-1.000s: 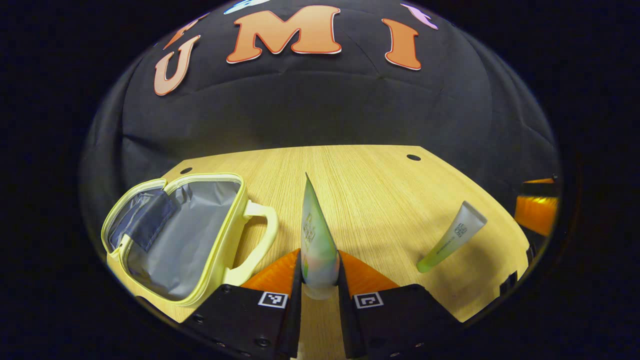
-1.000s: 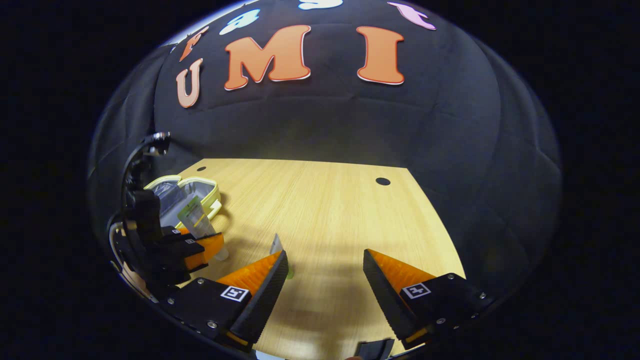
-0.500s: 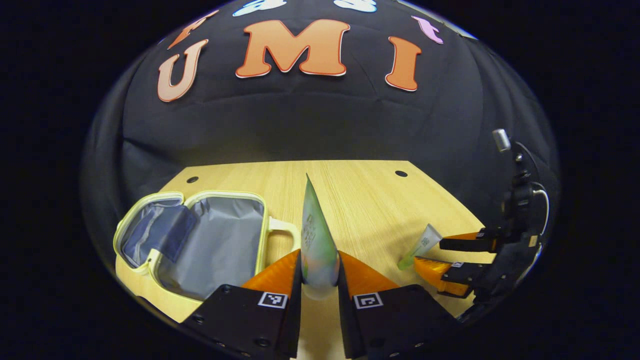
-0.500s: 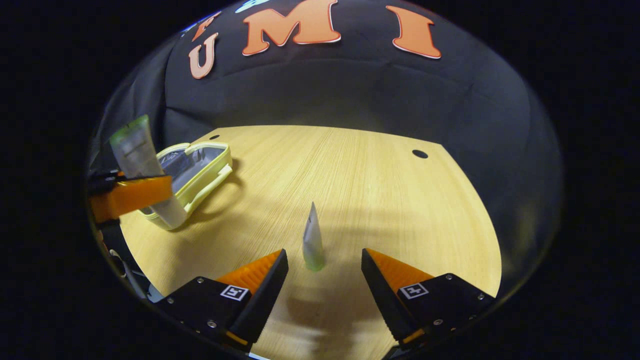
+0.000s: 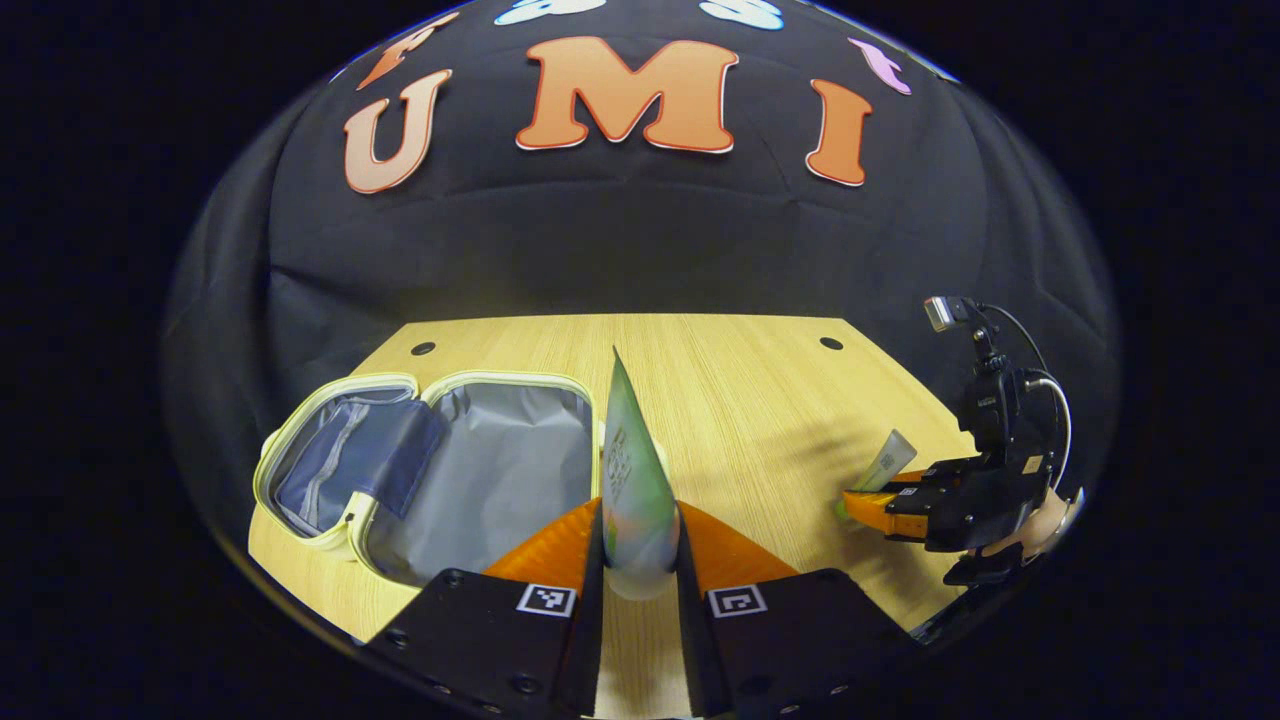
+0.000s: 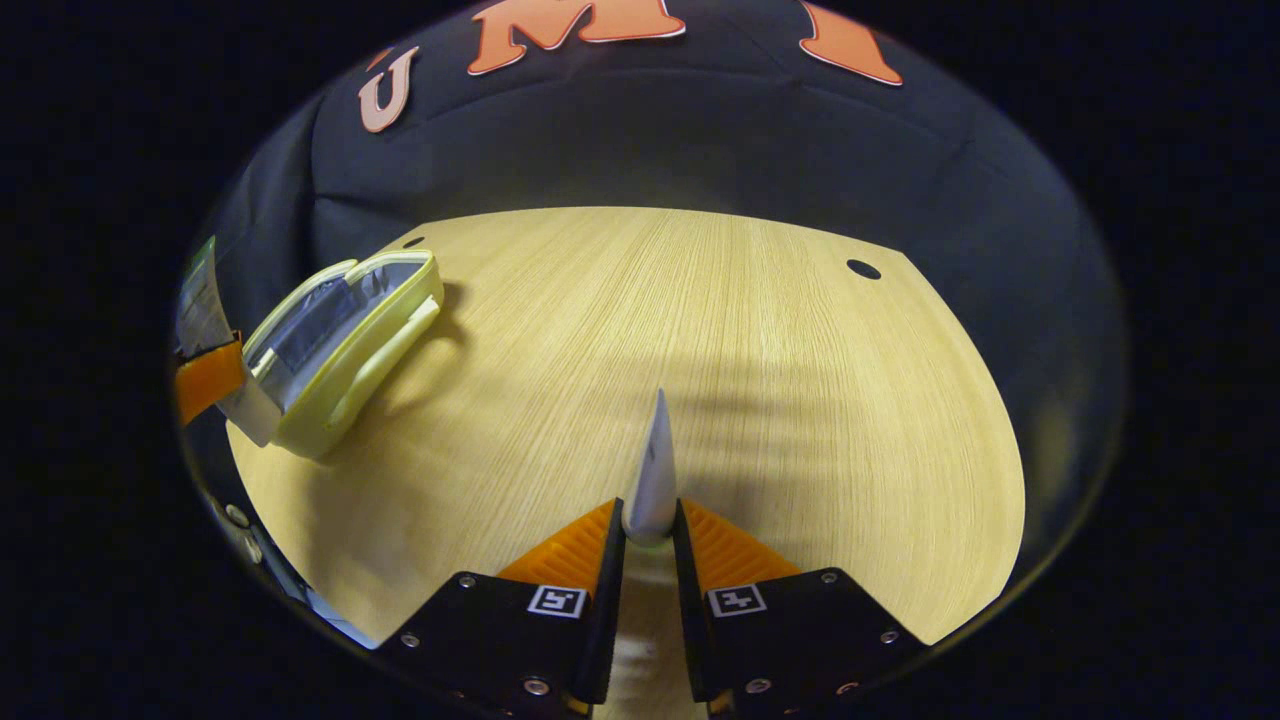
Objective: First open the suitcase, pack the skin care products into it, and then close the suitcase.
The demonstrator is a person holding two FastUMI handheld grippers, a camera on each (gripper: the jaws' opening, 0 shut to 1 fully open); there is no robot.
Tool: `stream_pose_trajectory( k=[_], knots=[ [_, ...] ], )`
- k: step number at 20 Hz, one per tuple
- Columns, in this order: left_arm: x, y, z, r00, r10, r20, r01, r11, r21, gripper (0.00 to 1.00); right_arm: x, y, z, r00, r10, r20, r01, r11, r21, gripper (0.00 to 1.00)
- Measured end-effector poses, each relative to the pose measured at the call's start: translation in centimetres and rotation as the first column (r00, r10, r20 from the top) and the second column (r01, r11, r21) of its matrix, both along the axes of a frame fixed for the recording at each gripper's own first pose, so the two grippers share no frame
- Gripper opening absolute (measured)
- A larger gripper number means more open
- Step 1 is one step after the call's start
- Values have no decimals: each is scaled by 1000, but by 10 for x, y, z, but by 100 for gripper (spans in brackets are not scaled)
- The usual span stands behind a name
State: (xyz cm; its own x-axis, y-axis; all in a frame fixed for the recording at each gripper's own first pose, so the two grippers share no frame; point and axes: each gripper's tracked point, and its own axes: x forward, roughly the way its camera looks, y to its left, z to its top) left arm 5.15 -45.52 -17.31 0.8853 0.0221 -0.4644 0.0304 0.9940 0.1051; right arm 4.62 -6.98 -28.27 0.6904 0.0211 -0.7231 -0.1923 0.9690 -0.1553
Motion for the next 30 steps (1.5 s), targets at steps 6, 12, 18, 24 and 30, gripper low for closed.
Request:
stream_pose_trajectory(
  k=[6, 12, 18, 24, 30],
  knots=[
    [-5, 59, 36, 991, -39, -131, 35, 999, -35, 34, -26, 40, 51, 1000, 8, -18, -6, 998, 60, 30],
    [6, 148, 25, 911, -58, -409, 62, 998, -5, 34, -44, 104, 83, 999, -50, -18, 53, 976, 210, 30],
    [31, 179, -28, 758, -59, -649, 26, 998, -60, 34, -70, 131, 79, 993, -104, -57, 115, 964, 239, 30],
    [58, 200, -68, 692, -17, -722, 24, 1000, 0, 34, -81, 128, 85, 983, -176, -57, 184, 954, 235, 30],
    [70, 176, -55, 727, -97, -680, 123, 992, -10, 100, -77, 128, 89, 980, -193, -55, 200, 951, 236, 30]
  ],
)
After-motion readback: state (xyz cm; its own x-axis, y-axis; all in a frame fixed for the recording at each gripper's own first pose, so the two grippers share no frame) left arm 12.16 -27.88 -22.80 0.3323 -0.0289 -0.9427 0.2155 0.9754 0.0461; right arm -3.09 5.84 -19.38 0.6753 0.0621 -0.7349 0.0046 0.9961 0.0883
